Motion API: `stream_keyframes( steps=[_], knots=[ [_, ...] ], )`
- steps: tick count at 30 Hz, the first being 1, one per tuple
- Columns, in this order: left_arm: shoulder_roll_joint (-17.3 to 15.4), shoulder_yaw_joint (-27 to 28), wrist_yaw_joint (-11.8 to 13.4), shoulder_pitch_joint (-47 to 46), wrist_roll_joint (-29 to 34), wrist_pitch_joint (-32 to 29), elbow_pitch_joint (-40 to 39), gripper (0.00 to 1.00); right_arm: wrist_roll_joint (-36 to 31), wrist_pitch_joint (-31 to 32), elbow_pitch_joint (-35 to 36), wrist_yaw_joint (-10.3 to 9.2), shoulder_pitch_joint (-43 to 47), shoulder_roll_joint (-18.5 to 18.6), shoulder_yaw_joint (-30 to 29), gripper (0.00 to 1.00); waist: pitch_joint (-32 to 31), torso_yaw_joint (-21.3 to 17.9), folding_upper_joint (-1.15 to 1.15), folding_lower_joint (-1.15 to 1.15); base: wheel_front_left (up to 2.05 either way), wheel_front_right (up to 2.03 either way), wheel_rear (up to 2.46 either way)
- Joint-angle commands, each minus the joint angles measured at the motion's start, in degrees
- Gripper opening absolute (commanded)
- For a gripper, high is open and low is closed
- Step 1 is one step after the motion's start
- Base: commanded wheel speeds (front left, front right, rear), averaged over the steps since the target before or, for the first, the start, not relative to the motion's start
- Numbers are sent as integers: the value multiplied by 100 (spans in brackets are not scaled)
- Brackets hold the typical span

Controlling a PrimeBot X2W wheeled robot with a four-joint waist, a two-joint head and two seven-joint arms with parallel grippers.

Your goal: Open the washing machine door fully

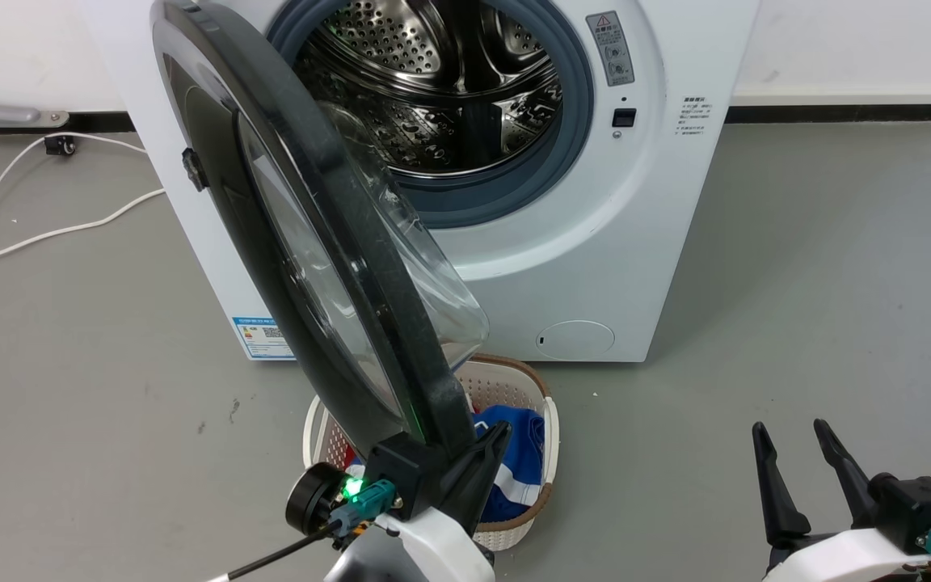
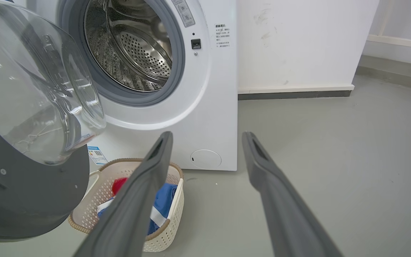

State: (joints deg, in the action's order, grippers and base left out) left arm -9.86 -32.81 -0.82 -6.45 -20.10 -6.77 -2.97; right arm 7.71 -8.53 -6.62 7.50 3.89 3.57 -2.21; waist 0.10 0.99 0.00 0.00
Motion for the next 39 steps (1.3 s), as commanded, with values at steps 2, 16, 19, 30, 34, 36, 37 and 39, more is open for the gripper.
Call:
stream_keyframes(
  steps=[2, 16, 19, 30, 34, 36, 37, 39],
  knots=[
    [27, 76, 92, -63, 13, 97, 99, 0, 33, -25, -37, 0, -82, -26, -4, 100, 10, -4, 0, 0, 0, 0, 0],
    [-108, 309, 430, 334, -76, 262, 23, 0, 78, -78, -178, -1, -96, -41, -60, 100, 33, 214, 0, 0, 0, 0, 0],
    [-161, 347, 529, 431, -48, 272, -110, 0, 83, -83, -187, 0, -111, -42, -83, 100, 72, 357, 0, 0, 0, 0, 0],
    [-184, 400, 766, 679, -39, 338, -492, 0, -11, -47, -142, 0, -81, -53, -177, 100, 84, 1174, 0, 0, 0, 0, 0],
    [-184, 460, 843, 712, -57, 400, -520, 0, -23, -19, -117, 0, -75, -60, -188, 100, 82, 1527, 0, 0, 0, 0, 0],
    [-176, 537, 893, 741, -108, 436, -510, 0, -1, -14, -104, 0, -82, -62, -199, 100, 91, 1697, 0, 0, 0, 0, 0],
    [-186, 578, 916, 748, -135, 461, -496, 0, 27, -9, -100, 0, -86, -62, -208, 100, 97, 1779, 0, 0, 0, 0, 0],
    [-221, 700, 953, 761, -180, 518, -446, 0, 24, -2, -94, 0, -97, -64, -224, 100, 109, 1920, 0, 0, 0, 0, 0]
  ],
)
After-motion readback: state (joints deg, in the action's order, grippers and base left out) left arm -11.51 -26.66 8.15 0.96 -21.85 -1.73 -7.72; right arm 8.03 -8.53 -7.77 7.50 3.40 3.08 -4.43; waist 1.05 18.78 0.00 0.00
